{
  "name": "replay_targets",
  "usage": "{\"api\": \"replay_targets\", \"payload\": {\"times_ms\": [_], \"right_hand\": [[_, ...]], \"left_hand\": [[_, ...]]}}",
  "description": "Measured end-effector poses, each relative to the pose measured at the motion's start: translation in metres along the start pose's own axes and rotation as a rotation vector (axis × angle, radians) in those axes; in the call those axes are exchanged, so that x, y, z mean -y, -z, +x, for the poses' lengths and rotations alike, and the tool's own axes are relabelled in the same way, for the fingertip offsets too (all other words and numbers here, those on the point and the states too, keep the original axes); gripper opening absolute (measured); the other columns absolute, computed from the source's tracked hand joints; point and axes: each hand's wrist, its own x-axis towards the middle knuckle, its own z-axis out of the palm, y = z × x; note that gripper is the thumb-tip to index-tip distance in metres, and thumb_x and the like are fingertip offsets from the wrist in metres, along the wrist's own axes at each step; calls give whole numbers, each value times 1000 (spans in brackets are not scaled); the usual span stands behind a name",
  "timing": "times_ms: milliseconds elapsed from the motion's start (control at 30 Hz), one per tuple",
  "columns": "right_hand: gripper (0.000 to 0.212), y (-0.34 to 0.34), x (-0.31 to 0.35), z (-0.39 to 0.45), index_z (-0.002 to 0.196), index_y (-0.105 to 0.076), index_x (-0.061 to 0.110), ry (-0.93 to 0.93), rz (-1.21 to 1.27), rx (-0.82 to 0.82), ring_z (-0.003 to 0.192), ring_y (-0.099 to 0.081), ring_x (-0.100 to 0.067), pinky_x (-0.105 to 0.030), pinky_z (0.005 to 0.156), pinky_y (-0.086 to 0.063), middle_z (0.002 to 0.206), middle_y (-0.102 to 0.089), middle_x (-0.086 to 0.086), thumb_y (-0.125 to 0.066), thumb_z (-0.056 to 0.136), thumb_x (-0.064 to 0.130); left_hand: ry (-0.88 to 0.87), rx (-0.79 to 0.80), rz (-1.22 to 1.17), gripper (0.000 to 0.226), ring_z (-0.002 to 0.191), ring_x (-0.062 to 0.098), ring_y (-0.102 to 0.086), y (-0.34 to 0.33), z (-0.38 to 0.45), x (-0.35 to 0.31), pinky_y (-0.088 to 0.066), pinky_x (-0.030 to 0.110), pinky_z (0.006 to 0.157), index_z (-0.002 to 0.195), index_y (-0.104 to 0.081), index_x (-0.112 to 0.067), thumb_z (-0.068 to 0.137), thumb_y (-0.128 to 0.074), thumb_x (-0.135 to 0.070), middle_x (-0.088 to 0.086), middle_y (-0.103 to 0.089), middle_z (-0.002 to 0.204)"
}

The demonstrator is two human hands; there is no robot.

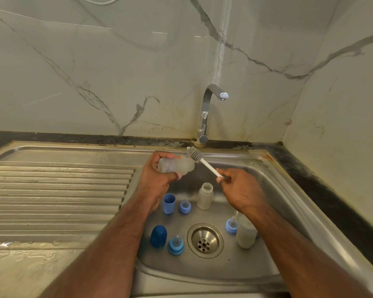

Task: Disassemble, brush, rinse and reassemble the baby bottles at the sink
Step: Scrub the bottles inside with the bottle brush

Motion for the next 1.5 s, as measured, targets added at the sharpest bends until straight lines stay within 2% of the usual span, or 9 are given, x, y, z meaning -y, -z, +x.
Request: {"api": "replay_targets", "payload": {"times_ms": [167,500,633,700,767,1000,1167,1333,1500], "right_hand": [[36,-6,8,-6,137,-58,36,69,11,36,79,-59,-4,-24,79,-50,111,-69,10,-53,102,35],[36,-3,3,-2,136,-59,35,10,-25,48,77,-59,-5,-24,75,-49,106,-69,9,-53,101,35],[35,4,0,-3,135,-60,35,-6,27,0,78,-56,0,-22,74,-44,103,-66,13,-54,101,36],[34,3,4,-6,135,-60,36,20,47,2,78,-57,1,-20,73,-43,102,-64,15,-54,101,36],[35,1,8,-8,136,-59,37,37,24,13,80,-58,-2,-21,74,-45,107,-68,13,-53,101,35],[35,-4,11,-10,134,-62,34,43,73,53,79,-59,-3,-17,70,-44,106,-69,13,-57,99,33],[34,-4,11,-11,133,-62,34,44,78,45,76,-57,-2,-17,68,-42,100,-65,16,-56,99,31],[35,-3,15,-12,136,-59,32,50,76,17,92,-57,-5,-23,87,-45,118,-68,10,-54,102,30],[37,-4,16,-13,139,-57,32,63,81,12,95,-56,-5,-22,87,-43,115,-67,8,-54,102,31]], "left_hand": [[-4,18,58,52,107,18,-58,-1,3,5,-61,45,86,99,-65,-29,72,-78,13,-7,-60,113],[-25,43,67,49,102,10,-57,-1,0,5,-60,35,81,95,-67,-26,71,-76,16,-14,-61,109],[2,4,10,51,100,12,-56,-1,2,5,-55,29,72,107,-61,-24,74,-78,11,-15,-55,109],[50,-10,-12,53,104,19,-59,-2,3,7,-60,39,81,113,-58,-27,77,-81,4,-10,-55,111],[102,-18,-87,54,111,25,-61,-2,4,7,-61,47,90,113,-57,-31,78,-80,3,-3,-56,116],[263,-174,-487,48,110,29,-67,3,8,-1,-62,42,86,126,-57,-15,85,-78,-3,10,-60,127],[416,-153,-631,44,108,35,-69,5,3,-5,-65,38,75,126,-55,-7,88,-76,-10,19,-61,125],[503,-6,-540,46,91,35,-76,1,-4,-10,-60,28,58,127,-56,-6,89,-77,-22,25,-66,119],[548,64,-497,39,80,29,-77,-2,-7,-13,-59,25,53,118,-59,-8,90,-75,-30,27,-69,115]]}}
